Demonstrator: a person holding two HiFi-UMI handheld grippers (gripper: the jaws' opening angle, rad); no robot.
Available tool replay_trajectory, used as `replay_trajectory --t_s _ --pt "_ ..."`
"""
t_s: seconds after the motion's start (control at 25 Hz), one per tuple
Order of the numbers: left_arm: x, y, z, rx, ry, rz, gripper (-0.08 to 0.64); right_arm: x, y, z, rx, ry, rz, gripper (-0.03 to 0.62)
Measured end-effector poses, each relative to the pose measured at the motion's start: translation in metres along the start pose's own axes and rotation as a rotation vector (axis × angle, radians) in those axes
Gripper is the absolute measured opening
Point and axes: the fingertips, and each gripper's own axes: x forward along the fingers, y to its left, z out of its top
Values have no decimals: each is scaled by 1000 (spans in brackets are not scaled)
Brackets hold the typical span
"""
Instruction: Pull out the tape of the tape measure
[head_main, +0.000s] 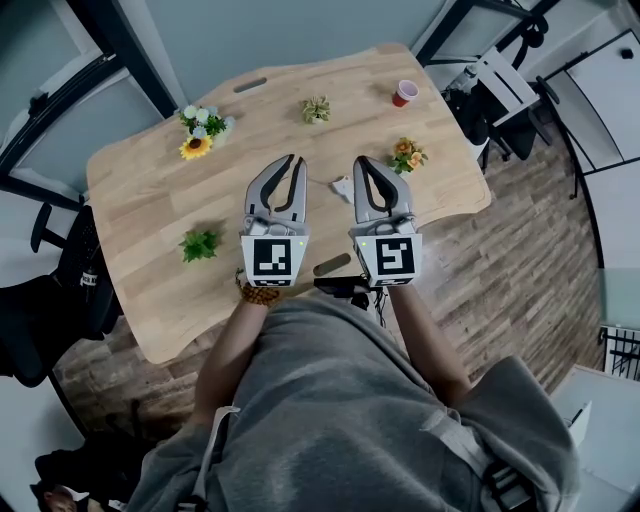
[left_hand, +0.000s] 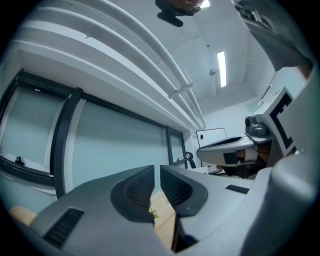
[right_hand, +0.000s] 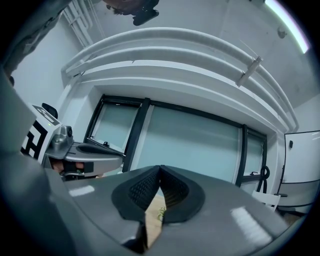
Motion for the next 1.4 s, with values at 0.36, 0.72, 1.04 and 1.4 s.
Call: replay_trajectory --t_s 0.36,0.72,1.04,1.4 --pt "-3 -1 -15 -8 11 11 17 -2 13 -21 3 46 11 9" --pt "-3 2 -43 -19 75 27 9 -7 10 -45 17 101 -2 9" --pt "-2 -5 -61 -22 117 4 9 -11 6 -65 36 144 -9 9" --pt "-4 -14 -63 -52 130 -29 9 -16 7 -86 44 200 15 9"
